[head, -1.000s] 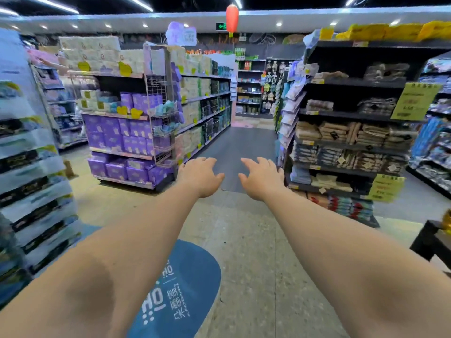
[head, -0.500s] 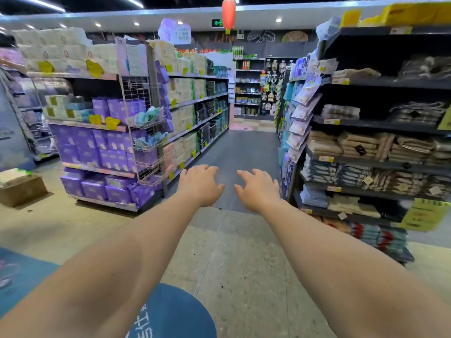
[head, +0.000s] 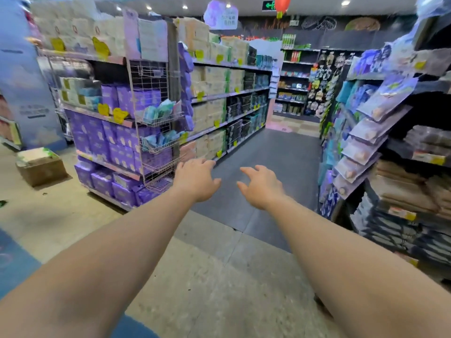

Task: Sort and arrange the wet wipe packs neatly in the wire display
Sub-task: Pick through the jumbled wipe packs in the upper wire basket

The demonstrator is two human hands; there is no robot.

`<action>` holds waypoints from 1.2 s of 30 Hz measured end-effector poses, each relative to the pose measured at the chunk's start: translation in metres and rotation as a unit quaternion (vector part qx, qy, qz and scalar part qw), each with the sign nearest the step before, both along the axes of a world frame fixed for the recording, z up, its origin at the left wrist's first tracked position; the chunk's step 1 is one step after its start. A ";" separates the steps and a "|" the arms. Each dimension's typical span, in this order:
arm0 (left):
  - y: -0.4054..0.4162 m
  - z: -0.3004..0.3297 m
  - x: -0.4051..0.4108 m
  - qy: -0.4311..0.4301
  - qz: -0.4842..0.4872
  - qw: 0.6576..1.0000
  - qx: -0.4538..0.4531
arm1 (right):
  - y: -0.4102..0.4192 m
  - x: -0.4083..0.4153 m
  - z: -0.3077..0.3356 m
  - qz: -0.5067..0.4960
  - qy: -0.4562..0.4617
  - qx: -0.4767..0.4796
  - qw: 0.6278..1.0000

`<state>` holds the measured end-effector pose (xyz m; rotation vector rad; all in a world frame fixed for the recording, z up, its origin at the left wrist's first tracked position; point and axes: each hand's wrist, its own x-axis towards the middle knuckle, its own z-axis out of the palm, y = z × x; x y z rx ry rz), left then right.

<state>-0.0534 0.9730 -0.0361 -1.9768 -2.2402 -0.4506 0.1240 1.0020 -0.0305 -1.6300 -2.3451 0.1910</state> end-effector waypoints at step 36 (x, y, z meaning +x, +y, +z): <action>0.642 -0.017 -0.307 -0.025 0.356 0.934 0.017 | 0.764 -0.379 -0.022 0.376 0.075 0.020 0.923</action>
